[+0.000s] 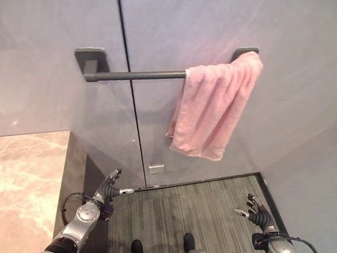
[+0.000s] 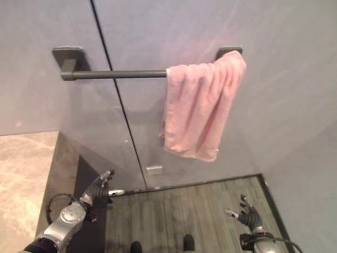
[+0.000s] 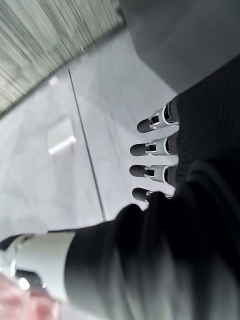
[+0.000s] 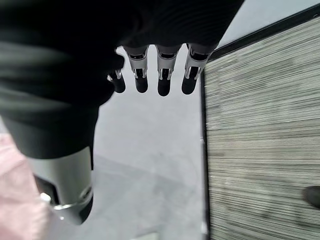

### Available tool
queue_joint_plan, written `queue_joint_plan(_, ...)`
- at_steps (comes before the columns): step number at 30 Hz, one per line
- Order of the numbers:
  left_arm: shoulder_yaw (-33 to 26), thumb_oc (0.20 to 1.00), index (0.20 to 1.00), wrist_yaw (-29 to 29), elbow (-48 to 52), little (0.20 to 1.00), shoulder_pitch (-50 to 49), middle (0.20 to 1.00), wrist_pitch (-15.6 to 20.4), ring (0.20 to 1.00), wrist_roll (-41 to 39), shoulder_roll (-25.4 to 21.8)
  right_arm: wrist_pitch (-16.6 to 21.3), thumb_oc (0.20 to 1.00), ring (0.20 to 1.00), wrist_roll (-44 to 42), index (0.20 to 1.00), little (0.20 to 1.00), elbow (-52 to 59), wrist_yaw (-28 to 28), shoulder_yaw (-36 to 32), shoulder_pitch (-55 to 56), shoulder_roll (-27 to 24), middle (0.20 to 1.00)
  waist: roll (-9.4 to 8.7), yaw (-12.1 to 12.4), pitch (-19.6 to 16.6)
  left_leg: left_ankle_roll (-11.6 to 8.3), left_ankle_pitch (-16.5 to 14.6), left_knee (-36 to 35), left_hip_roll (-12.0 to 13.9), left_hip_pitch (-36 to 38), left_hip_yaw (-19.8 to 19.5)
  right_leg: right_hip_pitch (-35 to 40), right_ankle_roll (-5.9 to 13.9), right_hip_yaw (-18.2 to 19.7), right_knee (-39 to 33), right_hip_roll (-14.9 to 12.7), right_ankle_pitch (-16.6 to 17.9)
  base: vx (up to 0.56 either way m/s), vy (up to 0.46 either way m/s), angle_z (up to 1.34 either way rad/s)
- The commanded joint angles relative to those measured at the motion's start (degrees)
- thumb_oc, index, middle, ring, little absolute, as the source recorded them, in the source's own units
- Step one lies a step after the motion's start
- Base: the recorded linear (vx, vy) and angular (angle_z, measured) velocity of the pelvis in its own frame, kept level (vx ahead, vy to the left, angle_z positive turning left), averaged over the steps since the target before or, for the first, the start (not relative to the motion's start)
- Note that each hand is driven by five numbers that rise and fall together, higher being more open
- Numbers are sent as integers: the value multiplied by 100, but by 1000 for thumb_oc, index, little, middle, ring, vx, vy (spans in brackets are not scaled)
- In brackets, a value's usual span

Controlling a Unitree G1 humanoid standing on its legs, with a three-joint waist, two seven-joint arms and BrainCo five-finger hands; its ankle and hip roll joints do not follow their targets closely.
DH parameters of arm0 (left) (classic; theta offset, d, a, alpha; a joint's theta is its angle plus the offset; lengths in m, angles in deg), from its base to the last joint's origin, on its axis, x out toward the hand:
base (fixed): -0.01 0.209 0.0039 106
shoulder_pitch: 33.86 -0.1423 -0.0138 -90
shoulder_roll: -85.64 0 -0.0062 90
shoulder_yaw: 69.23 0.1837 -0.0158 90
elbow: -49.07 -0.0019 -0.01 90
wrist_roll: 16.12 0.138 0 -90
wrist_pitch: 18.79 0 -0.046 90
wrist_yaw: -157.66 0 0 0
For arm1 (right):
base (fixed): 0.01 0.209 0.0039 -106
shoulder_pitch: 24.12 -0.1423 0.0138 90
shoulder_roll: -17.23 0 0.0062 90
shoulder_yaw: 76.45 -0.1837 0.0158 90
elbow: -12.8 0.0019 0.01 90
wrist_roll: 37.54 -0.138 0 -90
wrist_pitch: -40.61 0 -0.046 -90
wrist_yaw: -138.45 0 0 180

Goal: Put brush and paste in cup on sink, flatten towel.

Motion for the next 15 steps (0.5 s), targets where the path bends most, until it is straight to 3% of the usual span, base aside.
queue_joint_plan(1,-86,1000,1000,1,322,1000,129,1000,333,1000,93,-299,398,1000,1000,-281,1000,1000,249,248,-244,-473,-212,1000,-29,126,-120,-294,-23,507,242,-343,-112,-21,434,24,271,-146,399,-28,147,-1)
queue_joint_plan(3,-88,1000,1000,9,390,1000,152,1000,335,1000,67,-322,396,1000,1000,-297,1000,1000,255,289,-231,-569,-214,1000,-17,153,-105,-287,4,447,247,-314,-86,-62,386,-166,348,-128,383,-14,135,-10)
queue_joint_plan(4,-47,1000,1000,-41,524,1000,183,1000,336,1000,112,-386,410,1000,1000,-323,1000,1000,313,270,-243,-605,-278,1000,4,120,-155,-263,69,317,178,-244,-149,-61,322,-117,509,191,221,17,123,-31)
queue_joint_plan(5,-48,1000,1000,-41,524,1000,183,1000,336,1000,112,-386,410,1000,1000,-323,1000,1000,313,270,-243,-605,-279,1000,4,120,-153,-263,70,316,177,-240,-150,-59,322,-117,512,190,219,91,238,-23)
queue_joint_plan(6,16,1000,1000,-140,576,1000,260,1000,360,1000,94,-403,473,1000,1000,-436,1000,1000,310,265,-387,-520,-349,1000,-16,53,-195,-212,129,168,52,-119,-293,-71,190,217,483,696,-7,107,131,-3)
queue_joint_plan(8,95,1000,1000,-193,646,1000,344,1000,382,1000,143,-420,525,1000,1000,-437,1000,1000,329,290,-513,-471,-438,1000,-17,15,-226,-200,153,22,24,-30,-351,-158,116,199,323,827,29,115,73,33)
queue_joint_plan(9,178,1000,1000,-246,714,1000,457,1000,405,1000,95,-456,546,1000,1000,-506,1000,1000,410,249,-587,-398,-496,1000,-18,-39,-218,-196,173,59,-15,-56,-496,-138,107,453,341,886,7,77,-13,58)
queue_joint_plan(15,439,1000,1000,-442,891,1000,748,1000,432,1000,-6,-464,569,1000,1000,-1264,1000,1000,343,-250,-718,-621,-1005,1000,-73,46,-301,-253,118,33,-31,75,-607,107,91,263,3,816,112,79,-60,37)
